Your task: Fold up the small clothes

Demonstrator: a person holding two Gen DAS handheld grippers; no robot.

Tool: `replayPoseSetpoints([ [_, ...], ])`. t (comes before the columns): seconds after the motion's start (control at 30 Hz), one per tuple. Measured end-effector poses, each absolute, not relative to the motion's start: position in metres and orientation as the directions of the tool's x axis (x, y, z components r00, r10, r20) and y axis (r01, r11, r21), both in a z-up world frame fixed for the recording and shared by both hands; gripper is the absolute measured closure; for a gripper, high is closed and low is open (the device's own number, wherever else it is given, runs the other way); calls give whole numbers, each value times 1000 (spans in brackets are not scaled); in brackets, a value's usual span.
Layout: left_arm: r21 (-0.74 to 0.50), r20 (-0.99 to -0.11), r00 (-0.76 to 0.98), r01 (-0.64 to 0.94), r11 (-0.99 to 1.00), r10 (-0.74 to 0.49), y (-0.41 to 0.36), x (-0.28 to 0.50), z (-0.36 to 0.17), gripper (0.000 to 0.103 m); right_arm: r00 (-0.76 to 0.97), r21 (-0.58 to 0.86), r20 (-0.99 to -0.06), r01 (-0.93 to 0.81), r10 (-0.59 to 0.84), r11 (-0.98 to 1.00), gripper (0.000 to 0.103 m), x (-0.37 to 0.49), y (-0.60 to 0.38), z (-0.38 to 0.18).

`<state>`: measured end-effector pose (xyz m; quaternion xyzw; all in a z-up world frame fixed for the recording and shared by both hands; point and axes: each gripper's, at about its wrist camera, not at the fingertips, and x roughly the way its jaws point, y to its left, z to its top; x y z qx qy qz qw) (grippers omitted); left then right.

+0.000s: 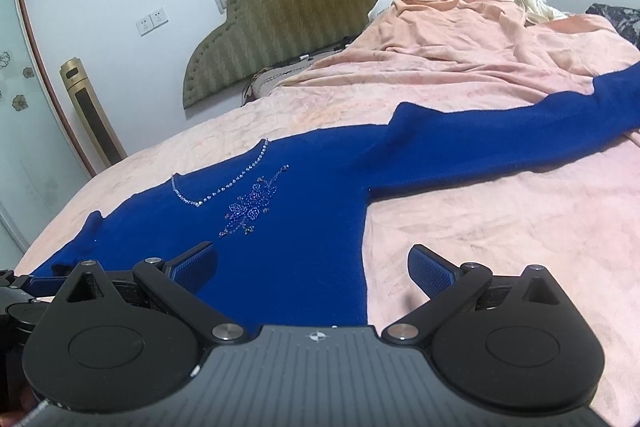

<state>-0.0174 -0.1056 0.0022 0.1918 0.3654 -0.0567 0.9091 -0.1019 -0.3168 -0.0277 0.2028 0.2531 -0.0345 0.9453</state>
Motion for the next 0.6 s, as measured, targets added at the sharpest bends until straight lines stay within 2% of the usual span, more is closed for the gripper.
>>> replayPoseSetpoints([
  [0.6,266,-701,713,247,932,11,-108,-5,-6,0,854,354,-521,239,-22,904,3,-91,-357,-34],
])
